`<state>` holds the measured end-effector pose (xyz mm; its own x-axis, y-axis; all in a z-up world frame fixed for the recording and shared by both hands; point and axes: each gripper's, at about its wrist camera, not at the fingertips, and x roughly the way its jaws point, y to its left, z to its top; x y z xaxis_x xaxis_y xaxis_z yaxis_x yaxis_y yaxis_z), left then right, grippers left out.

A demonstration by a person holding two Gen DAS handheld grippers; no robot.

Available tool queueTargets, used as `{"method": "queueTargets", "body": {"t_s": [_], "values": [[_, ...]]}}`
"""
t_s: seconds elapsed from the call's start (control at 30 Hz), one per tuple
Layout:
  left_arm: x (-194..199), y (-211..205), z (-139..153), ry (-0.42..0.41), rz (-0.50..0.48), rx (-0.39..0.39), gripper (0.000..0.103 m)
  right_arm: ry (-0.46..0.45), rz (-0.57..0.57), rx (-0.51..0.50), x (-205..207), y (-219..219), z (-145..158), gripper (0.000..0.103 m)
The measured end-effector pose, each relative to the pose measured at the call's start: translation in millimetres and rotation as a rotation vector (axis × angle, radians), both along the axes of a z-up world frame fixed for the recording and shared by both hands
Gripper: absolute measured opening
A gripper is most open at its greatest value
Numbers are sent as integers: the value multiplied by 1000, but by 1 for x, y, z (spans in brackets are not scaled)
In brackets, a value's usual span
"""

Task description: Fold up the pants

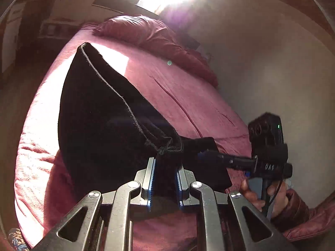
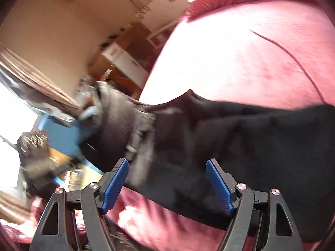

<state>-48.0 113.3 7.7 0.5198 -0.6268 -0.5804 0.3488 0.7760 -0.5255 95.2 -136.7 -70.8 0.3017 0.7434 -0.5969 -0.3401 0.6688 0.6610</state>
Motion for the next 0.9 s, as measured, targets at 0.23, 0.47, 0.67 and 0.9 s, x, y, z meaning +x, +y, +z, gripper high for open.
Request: {"method": "queueTargets", "body": {"t_s": [0.23, 0.47, 0.67, 0.9], "values": [[-2, -31, -3, -15, -123, 26, 16, 61, 172, -30, 41, 63, -5, 81], [-1, -32, 4, -30, -160, 38, 16, 71, 247, -154, 48, 107, -28, 16], [8, 38, 27, -37, -54, -248, 26, 33, 217, -104, 48, 98, 9, 14], [34, 76, 19, 4, 133, -209, 26, -24, 139, -35, 33, 52, 56, 14]]}}
